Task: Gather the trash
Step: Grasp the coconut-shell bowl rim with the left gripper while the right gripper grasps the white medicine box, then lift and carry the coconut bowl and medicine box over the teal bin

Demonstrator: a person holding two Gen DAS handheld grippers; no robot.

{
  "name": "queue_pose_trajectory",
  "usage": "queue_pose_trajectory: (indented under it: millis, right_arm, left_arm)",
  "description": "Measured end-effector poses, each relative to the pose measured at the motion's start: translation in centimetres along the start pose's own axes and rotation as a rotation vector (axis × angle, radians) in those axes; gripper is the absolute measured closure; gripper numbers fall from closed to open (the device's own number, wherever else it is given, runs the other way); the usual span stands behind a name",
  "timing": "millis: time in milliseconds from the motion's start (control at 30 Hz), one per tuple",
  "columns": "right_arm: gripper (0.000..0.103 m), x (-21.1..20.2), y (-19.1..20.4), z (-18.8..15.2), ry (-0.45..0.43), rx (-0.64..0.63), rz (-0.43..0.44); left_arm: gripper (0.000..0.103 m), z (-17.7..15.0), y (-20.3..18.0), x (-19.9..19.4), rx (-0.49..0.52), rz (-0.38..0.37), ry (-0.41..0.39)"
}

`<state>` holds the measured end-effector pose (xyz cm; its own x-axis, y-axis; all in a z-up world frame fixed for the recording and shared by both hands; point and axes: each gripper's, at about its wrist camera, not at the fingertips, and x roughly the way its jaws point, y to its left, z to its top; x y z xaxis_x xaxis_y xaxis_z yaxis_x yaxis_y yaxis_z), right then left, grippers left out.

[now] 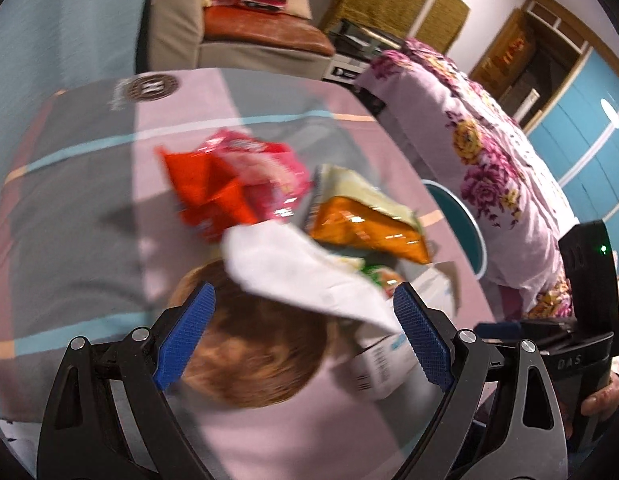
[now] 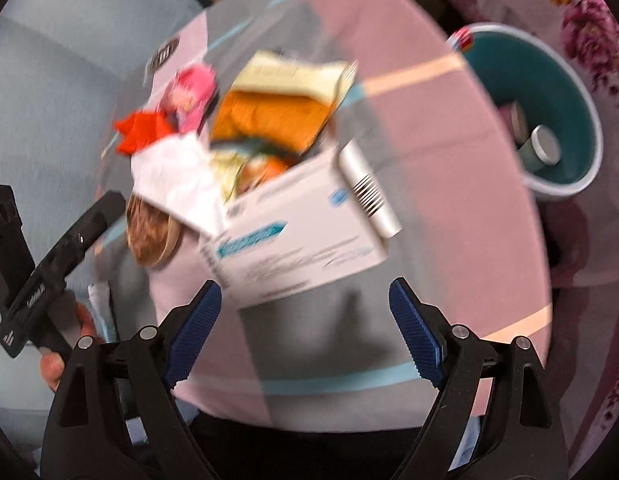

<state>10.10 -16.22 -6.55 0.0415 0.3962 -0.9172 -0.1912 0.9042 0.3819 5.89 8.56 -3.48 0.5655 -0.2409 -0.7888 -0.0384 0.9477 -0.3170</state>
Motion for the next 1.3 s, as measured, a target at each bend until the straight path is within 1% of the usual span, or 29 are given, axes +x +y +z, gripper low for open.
queue_pose_trajectory:
  millis: [67,167,233,333,400,600,700,833,867,900,967,1000,1033,1067,1100,1133,1233,1300]
  right_arm:
    - [0.021,0.9,0.3,0.0,0.024,0.021,0.005]
    - [0.021,2.1,0.3,0.5,0.04,0.096,0.001]
    - [0.021,2.7,0.0,0.9,0.045,0.144,0.004]
    - [0.021,3.6,-0.3,1.4,0.045,0.204,-0.019]
    - [0.018,3.7,-0.4,1.8,0.029,0.233,-0.025]
    - [0.018,3.5,-0.1,3.2,-0.035,0.257,-0.053]
    - [0.018,3.6,-0.1,3.9,-0.062,0.254,-0.078]
    - [0.018,3.6,0.3,3.9,-0.119,0.218,-0.117]
    - [0.02,3.6,0.3,3.8,-0.126,0.203,-0.123]
    - [0.026,3.5,0.4,3.7,-0.137,0.189,-0.124]
    - [0.035,3.5,0.6,3.7,-0.143,0.167,-0.098]
    - [0.036,3.4,0.7,3.7,-0.14,0.153,-0.091]
    - [0.037,3.1,0.4,3.5,-0.139,0.143,-0.089]
    - [0.037,3.0,0.2,3.3,-0.132,0.134,-0.083]
    - [0.037,3.0,0.3,3.2,-0.126,0.13,-0.079]
    - [0.037,2.9,0.2,3.1,-0.122,0.124,-0.077]
    - [0.037,2.2,-0.4,2.5,-0.122,0.1,-0.099]
    - [0.037,1.5,-0.9,2.0,-0.129,0.091,-0.116]
  left_arm:
    - [0.012,-0.4,1.2,-0.3,-0.007,0.031,-0.007]
    - [0.012,-1.0,3.2,-0.4,-0.022,0.071,-0.007]
    - [0.012,-1.2,4.4,-0.3,-0.033,0.084,0.0]
    - [0.012,-1.5,5.9,0.0,-0.052,0.09,0.013]
    - [0.012,-1.7,6.5,0.3,-0.058,0.091,0.02]
    - [0.012,-1.7,7.6,1.6,-0.062,0.082,0.054]
    - [0.012,-2.0,7.6,2.2,-0.052,0.078,0.069]
    - [0.012,-1.9,6.8,2.7,-0.022,0.079,0.067]
    - [0.012,-1.8,6.6,2.9,-0.019,0.073,0.068]
    - [0.012,-1.9,6.4,2.9,-0.015,0.064,0.068]
    - [0.019,-2.0,5.9,3.0,0.002,0.056,0.065]
    - [0.031,-2.1,5.6,3.0,0.014,0.064,0.062]
    - [0.046,-2.1,5.5,3.0,0.022,0.067,0.062]
    - [0.056,-2.2,5.3,3.0,0.025,0.06,0.066]
    - [0.072,-2.2,5.2,3.1,0.024,0.053,0.075]
    - [0.083,-2.3,5.2,3.2,0.024,0.051,0.077]
    - [0.088,-2.7,5.0,3.1,0.013,0.034,0.081]
    - [0.09,-2.9,4.7,2.8,0.024,0.019,0.086]
